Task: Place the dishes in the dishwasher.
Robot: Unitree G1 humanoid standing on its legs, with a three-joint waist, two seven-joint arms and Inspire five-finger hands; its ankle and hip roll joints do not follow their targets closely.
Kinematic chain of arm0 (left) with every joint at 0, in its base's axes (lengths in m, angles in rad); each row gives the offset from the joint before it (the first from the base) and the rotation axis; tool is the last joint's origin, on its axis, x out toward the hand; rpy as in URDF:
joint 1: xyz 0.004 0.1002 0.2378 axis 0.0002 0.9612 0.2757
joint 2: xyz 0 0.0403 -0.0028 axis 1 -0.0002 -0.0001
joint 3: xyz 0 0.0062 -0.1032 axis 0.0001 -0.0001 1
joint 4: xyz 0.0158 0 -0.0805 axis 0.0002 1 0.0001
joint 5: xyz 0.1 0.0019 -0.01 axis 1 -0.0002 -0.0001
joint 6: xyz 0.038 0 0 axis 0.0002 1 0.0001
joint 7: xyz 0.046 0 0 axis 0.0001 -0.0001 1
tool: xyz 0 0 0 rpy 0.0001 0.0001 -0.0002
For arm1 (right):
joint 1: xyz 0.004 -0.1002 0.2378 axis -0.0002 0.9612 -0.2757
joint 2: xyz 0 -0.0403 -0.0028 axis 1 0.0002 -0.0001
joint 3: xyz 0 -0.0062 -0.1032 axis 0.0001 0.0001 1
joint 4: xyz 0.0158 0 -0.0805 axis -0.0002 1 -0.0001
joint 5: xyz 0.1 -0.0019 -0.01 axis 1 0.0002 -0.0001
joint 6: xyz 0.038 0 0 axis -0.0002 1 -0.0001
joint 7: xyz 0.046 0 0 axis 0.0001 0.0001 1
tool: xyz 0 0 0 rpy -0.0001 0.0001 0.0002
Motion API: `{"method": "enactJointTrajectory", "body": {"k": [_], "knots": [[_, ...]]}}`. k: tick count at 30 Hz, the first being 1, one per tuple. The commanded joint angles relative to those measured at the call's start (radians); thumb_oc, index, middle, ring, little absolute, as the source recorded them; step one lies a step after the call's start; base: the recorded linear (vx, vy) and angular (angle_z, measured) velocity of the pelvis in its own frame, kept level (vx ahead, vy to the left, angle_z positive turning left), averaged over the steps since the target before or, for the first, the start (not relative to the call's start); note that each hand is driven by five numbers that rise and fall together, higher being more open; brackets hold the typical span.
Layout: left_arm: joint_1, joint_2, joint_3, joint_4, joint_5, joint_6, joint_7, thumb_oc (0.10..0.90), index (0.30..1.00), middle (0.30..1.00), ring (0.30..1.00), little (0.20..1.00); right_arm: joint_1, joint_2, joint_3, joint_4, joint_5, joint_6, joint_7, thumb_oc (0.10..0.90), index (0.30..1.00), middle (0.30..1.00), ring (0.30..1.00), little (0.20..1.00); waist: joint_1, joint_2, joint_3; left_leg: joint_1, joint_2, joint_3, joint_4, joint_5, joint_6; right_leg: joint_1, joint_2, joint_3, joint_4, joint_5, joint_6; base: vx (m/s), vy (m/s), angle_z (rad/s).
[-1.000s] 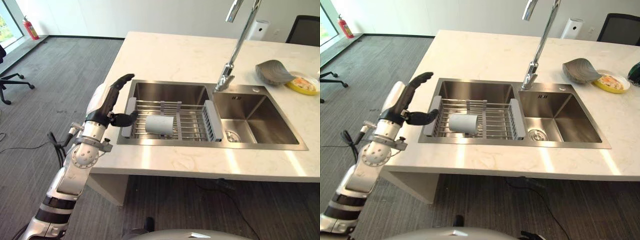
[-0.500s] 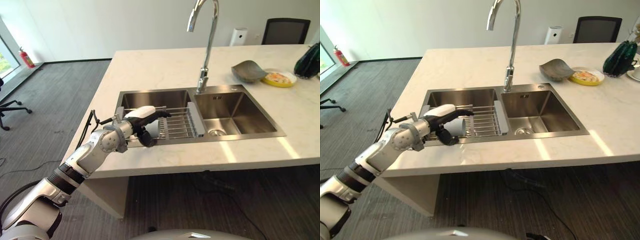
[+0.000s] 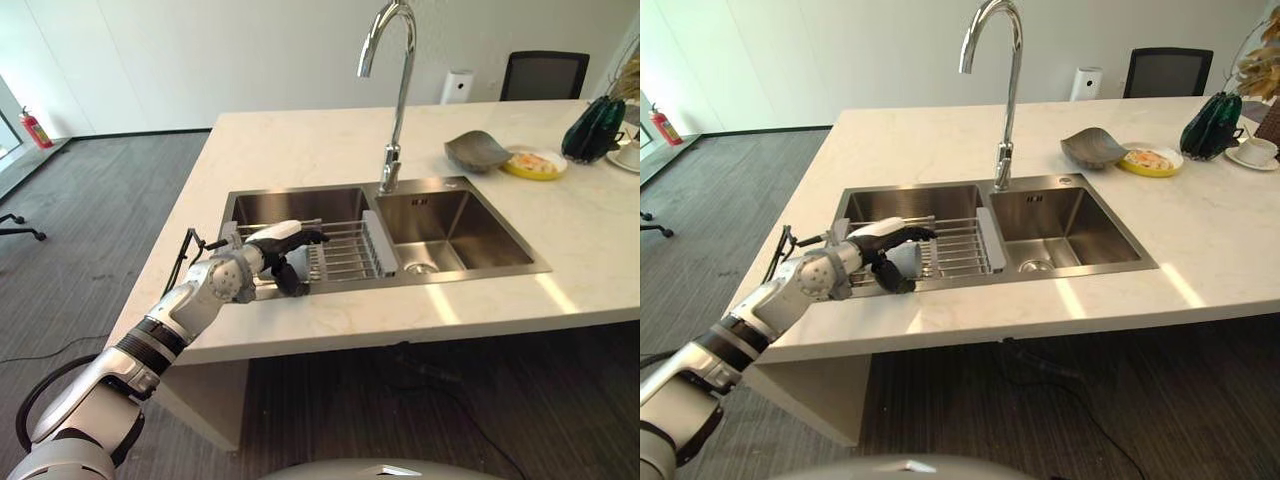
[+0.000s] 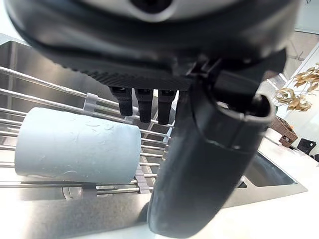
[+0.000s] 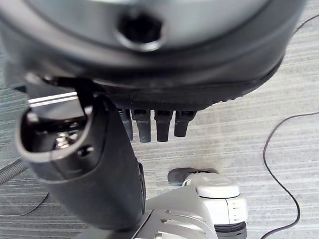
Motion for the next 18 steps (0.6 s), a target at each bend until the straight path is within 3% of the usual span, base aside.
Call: {"method": "enactJointTrajectory", "body": {"k": [1,7,13,18], "knots": [[-0.209,0.005,0.087,0.086,0.029,-0.003,0.124,0.8,0.9,0.9,0.9,0.9,0.034,0.02,0.039,-0.044,0.046,-0.013,0.013,0.8,0.9,0.9,0.9,0.9,0.01,0.017,0.041,0.114,-0.032,-0.002,0.014,-0.163,-0.026,-0.058,0.001,-0.037,0.016,0.001,0.056,0.0,0.0,0.0],[-0.181,0.052,0.132,0.056,0.058,0.013,0.177,0.8,0.9,0.9,0.9,0.9,-0.014,0.014,0.055,-0.028,0.025,-0.006,0.02,0.8,0.9,0.9,0.9,0.9,0.0,0.023,0.05,0.115,-0.032,0.011,0.014,-0.165,-0.027,-0.063,0.001,-0.031,0.016,0.008,0.057,-0.02,0.005,-0.04],[-0.137,0.01,0.191,0.09,0.085,0.061,0.221,0.8,0.9,0.9,0.9,0.9,-0.044,0.022,0.059,-0.009,-0.003,0.008,0.01,0.8,0.9,0.9,0.9,0.9,-0.006,0.026,0.047,0.119,-0.031,0.017,0.014,-0.17,-0.025,-0.061,0.005,-0.022,0.016,0.006,0.051,0.0,0.0,-0.09],[-0.163,0.007,0.173,0.148,0.119,0.108,0.199,0.8,0.9,0.9,0.9,0.9,-0.044,0.019,0.061,-0.013,-0.009,0.014,0.01,0.8,0.9,0.9,0.9,0.9,-0.009,0.029,0.047,0.12,-0.031,0.019,0.014,-0.17,-0.025,-0.06,0.007,-0.02,0.016,0.005,0.049,0.0,0.0,0.0]]}}
